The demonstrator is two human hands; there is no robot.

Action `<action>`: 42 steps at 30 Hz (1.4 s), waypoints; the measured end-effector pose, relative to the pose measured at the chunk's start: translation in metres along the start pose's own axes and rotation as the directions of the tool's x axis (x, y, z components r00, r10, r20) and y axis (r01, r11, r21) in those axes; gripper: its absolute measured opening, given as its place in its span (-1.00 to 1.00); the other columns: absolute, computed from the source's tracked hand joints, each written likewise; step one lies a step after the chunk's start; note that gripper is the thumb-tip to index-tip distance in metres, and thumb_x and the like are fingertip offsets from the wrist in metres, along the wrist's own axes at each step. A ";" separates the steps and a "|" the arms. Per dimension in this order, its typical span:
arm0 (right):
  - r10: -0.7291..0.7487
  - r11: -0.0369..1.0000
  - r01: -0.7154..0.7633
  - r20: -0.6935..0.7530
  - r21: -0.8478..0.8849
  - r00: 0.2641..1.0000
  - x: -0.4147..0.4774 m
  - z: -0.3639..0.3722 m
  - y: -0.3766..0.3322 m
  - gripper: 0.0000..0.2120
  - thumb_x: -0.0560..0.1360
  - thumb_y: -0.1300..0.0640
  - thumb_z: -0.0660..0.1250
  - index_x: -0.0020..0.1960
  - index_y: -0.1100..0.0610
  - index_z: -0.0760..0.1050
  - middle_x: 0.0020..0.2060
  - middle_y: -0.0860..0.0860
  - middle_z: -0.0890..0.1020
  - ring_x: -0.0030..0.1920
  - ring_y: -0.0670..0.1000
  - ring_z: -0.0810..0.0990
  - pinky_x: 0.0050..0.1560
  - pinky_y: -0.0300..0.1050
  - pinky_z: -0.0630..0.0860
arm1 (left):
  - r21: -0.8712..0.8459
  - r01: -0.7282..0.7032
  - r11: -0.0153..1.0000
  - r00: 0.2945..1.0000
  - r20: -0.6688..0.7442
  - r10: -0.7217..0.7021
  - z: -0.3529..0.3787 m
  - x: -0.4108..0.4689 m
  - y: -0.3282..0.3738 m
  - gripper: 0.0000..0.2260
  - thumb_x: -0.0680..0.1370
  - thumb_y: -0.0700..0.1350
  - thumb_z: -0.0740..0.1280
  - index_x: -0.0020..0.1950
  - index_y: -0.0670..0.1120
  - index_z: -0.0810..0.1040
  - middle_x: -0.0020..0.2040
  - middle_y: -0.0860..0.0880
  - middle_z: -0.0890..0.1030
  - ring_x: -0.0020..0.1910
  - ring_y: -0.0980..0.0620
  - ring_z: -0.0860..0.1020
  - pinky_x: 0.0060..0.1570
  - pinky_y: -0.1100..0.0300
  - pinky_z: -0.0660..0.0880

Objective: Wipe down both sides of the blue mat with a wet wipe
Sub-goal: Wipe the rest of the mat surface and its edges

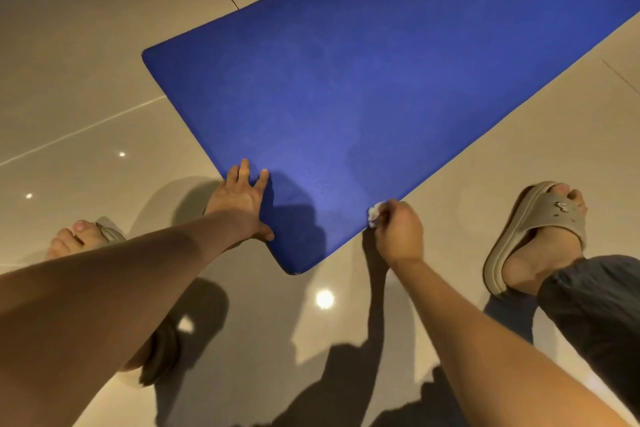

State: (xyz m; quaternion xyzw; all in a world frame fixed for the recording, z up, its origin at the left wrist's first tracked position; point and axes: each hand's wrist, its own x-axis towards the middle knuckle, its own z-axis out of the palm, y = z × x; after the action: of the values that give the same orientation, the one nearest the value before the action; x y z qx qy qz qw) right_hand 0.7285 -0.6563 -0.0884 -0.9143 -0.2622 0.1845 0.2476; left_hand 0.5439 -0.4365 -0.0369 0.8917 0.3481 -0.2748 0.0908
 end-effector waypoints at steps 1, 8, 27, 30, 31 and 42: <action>0.050 0.998 -0.050 -0.019 -0.024 0.999 0.005 -0.005 0.003 -0.86 0.46 0.26 0.28 -0.19 0.04 0.44 -0.17 0.03 0.61 -0.22 0.08 0.52 -0.17 -0.14 0.38 | 0.003 0.008 1.000 1.000 0.013 -0.008 0.000 0.001 0.001 0.22 0.30 0.38 0.52 0.65 0.03 -0.22 0.63 -0.17 -0.22 0.62 -0.21 -0.14 0.53 -0.03 0.16; -0.169 0.985 0.171 0.078 -0.020 0.983 -0.065 0.042 -0.040 -0.94 0.47 0.27 0.26 -0.12 0.14 0.45 -0.16 0.06 0.53 -0.26 0.14 0.50 -0.25 0.00 0.44 | 0.055 -0.014 0.998 0.998 -0.065 0.018 0.001 0.003 0.003 0.21 0.24 0.40 0.54 0.65 -0.03 -0.06 0.60 -0.23 -0.04 0.58 -0.28 0.01 0.42 -0.05 0.35; -0.199 0.976 0.207 0.104 -0.072 0.974 -0.058 0.067 -0.066 -0.90 0.45 0.30 0.30 -0.08 0.13 0.52 -0.11 0.05 0.54 -0.27 0.12 0.52 -0.26 -0.04 0.45 | 0.103 -0.055 0.993 0.995 -0.079 0.063 0.001 0.012 0.002 0.24 0.20 0.40 0.55 0.62 -0.14 -0.01 0.54 -0.36 0.10 0.52 -0.35 0.15 0.43 -0.06 0.32; -0.357 0.908 0.393 0.220 -0.146 0.908 -0.061 0.065 -0.064 -0.78 0.39 0.32 0.33 0.02 0.15 0.54 -0.09 0.06 0.56 -0.22 0.17 0.56 -0.31 -0.03 0.48 | 0.104 -0.055 0.993 0.995 -0.083 0.063 0.001 0.012 0.002 0.24 0.22 0.42 0.53 0.63 -0.10 -0.05 0.56 -0.35 0.09 0.54 -0.33 0.13 0.47 -0.07 0.27; -0.361 0.904 0.398 0.216 -0.158 0.907 -0.050 0.060 -0.060 -0.76 0.39 0.32 0.33 0.04 0.16 0.53 -0.08 0.09 0.58 -0.19 0.20 0.57 -0.29 -0.01 0.49 | 0.096 -0.058 0.994 0.994 -0.083 0.066 0.002 0.012 0.001 0.24 0.22 0.41 0.53 0.63 -0.09 -0.06 0.57 -0.35 0.09 0.55 -0.32 0.13 0.47 -0.07 0.26; 0.000 1.000 -0.003 -0.149 -0.023 0.989 -0.001 0.054 -0.059 -0.98 0.51 0.26 0.26 -0.08 0.18 0.46 -0.12 0.11 0.57 -0.21 0.21 0.52 -0.21 0.11 0.51 | 0.088 -0.088 0.992 0.994 -0.057 0.093 0.005 0.016 -0.004 0.24 0.24 0.40 0.53 0.65 -0.04 -0.13 0.58 -0.38 0.02 0.56 -0.36 0.09 0.43 -0.05 0.34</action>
State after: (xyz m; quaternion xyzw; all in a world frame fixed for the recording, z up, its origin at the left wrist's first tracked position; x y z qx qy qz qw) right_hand 0.6794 -0.5945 -0.0996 -0.9285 -0.2443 0.1127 0.2558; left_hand 0.5488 -0.4264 -0.0502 0.9176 0.2978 -0.2577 0.0545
